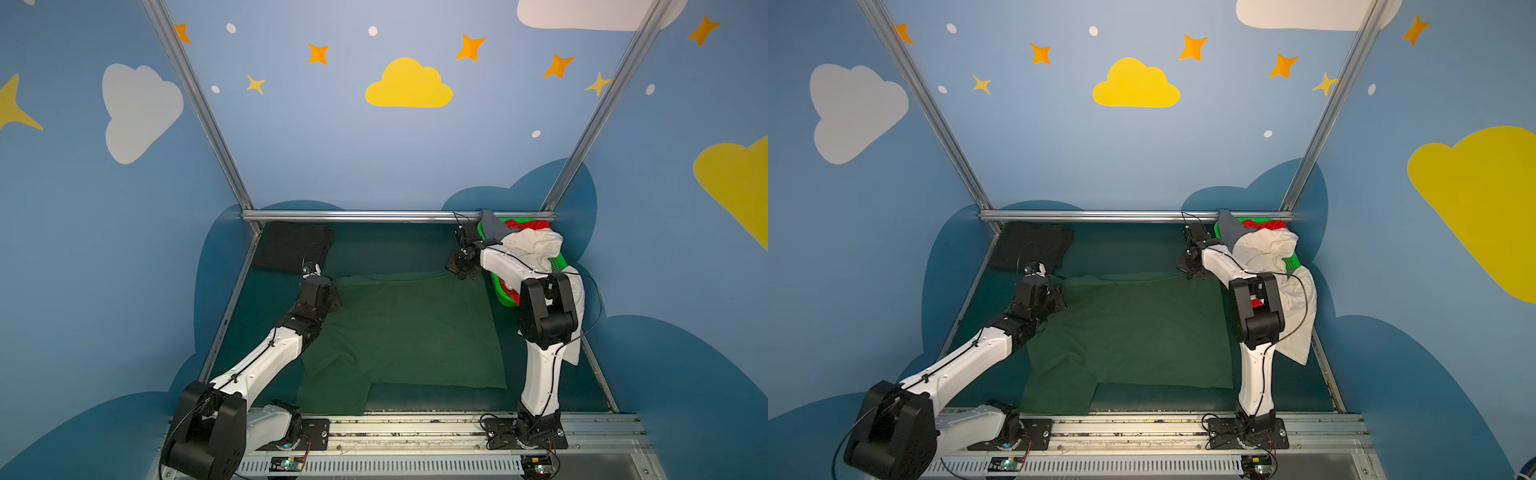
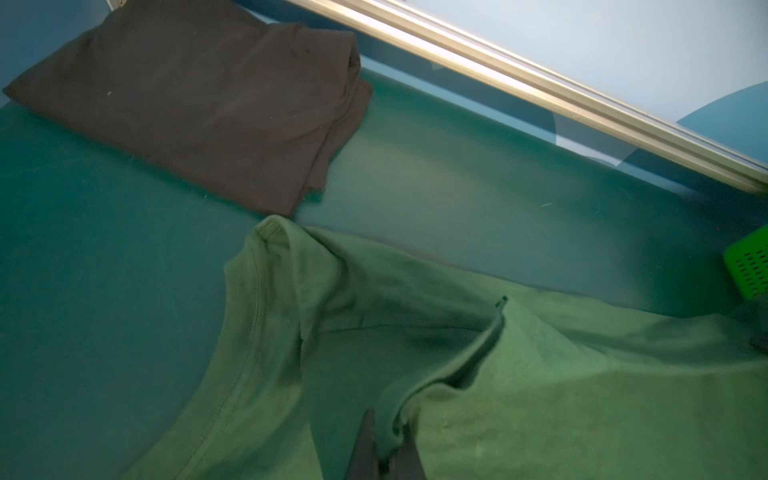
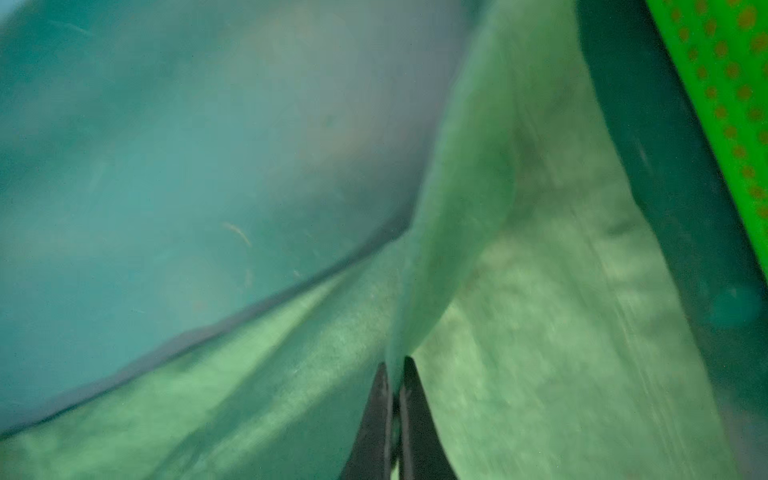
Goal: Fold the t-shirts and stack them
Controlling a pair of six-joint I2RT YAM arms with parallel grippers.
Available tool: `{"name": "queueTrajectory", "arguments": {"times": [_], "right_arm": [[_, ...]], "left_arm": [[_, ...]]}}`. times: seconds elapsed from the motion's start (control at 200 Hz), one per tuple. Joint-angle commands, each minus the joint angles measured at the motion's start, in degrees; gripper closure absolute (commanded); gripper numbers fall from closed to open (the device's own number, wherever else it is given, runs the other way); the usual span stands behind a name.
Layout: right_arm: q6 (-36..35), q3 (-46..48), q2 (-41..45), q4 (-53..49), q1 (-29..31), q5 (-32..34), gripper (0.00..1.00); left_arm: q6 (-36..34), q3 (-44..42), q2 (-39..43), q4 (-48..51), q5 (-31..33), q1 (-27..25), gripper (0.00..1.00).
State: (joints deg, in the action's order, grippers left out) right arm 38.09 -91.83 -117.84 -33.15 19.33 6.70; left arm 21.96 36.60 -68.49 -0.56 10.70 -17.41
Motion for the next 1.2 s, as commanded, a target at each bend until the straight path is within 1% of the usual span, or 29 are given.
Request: {"name": "queueTrajectory", "arguments": {"times": [0.0,0.23,0.315,0.425,0.596,0.701,0.831,0.866,0.911,0.956,1.006,1.031,1.086,1.111,1.196], "right_arm": [[2.4,2.4,4.7,0.5,1.2,4.6,1.0],[6.5,9.0,9.1,1.8,2.1,7.4,1.0],[7.7,11.1,9.7,3.3,2.5,7.1,1.0],[11.4,13.8,9.9,4.1,3.0,6.8,1.0],[14.6,18.0,10.1,7.9,3.0,4.2,1.0],[14.7,18.7,9.6,8.3,3.0,4.5,1.0],[15.6,19.4,9.1,8.3,2.9,4.3,1.0],[15.6,19.4,8.9,8.6,2.9,4.0,1.0],[15.6,19.3,8.6,9.1,2.9,3.2,1.0],[15.2,19.2,8.1,9.5,2.9,2.4,1.0],[14.6,18.4,7.5,9.0,2.9,1.7,1.0],[14.3,18.1,7.2,8.8,3.0,1.5,1.0],[13.8,17.9,7.1,9.0,3.0,1.1,0.93],[13.1,18.1,7.1,9.6,3.0,0.5,0.91],[11.7,19.0,7.8,10.2,3.2,0.2,0.88]], "left_arm": [[1.9,-1.3,1.3,0.6,2.3,-0.1,0.96],[3.0,-3.3,1.7,0.6,3.4,-0.4,0.96],[3.5,-3.7,1.7,0.6,3.5,-0.4,0.96],[4.7,-4.8,1.8,0.5,3.1,-0.5,0.96],[7.4,-7.2,3.2,-0.1,2.2,-1.4,0.96],[9.2,-8.0,3.4,0.8,3.9,-2.8,0.96],[14.0,-9.2,3.0,3.4,6.2,-3.5,0.96],[14.8,-9.7,3.0,3.3,6.1,-3.6,0.91],[15.6,-9.8,3.0,3.9,6.1,-3.7,0.79],[16.1,-9.0,3.2,5.8,6.4,-3.8,0.77],[17.6,-7.0,3.8,10.0,8.0,-3.9,0.71],[18.8,-5.7,4.2,13.3,9.4,-4.0,0.66],[21.2,-2.5,5.3,18.7,12.4,-4.2,0.45],[21.7,-1.1,5.9,20.5,13.2,-4.3,0.38],[21.0,2.2,7.0,23.1,14.9,-4.3,0.27]]}}
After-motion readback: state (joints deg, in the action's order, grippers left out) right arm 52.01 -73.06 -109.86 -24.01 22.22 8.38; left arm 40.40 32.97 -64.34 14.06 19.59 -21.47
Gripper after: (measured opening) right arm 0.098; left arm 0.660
